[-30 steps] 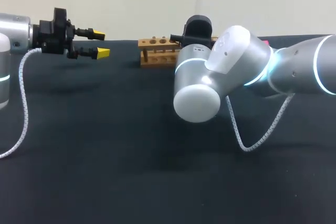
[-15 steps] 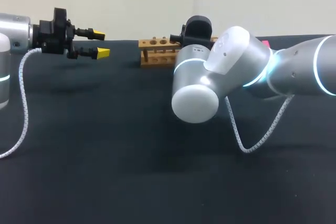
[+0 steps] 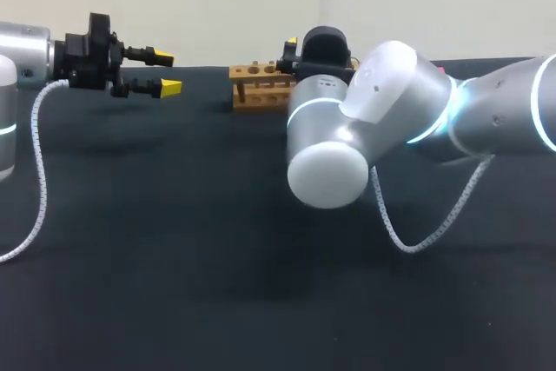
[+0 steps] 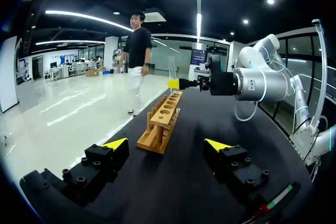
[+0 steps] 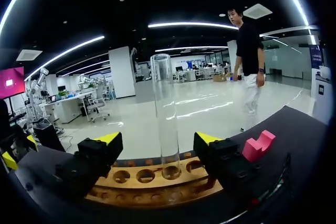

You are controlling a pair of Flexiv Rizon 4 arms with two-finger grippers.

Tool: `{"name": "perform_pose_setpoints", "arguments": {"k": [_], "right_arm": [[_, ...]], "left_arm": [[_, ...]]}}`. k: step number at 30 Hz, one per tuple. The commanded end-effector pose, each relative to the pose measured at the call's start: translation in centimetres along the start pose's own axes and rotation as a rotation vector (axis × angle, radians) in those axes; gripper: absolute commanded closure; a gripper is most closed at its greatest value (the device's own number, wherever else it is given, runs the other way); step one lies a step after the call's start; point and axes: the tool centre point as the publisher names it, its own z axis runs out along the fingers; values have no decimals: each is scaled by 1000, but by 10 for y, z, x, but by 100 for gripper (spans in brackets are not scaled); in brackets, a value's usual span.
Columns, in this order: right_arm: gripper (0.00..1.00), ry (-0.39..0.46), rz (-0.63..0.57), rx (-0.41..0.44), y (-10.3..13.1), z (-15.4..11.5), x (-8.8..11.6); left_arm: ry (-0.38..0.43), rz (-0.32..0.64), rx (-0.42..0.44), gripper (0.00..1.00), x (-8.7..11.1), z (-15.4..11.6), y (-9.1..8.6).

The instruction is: Grasp the test tube, adjust it, and insert it.

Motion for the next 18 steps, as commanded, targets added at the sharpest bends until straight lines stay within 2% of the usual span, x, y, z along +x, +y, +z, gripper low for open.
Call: {"name": "perform_pose_setpoints", "arguments": {"k": [1,9,18], "right_arm": [[0,28,-4,-50,-9,-26,-7],[0,44,7,-82,-12,-51,-9],[0,69,40,-98,-12,-56,-10]], "left_arm": [[-3,3,-2,0,1,0,0],[-3,3,-2,0,1,0,0],[-3,3,-2,0,1,0,0]]}}
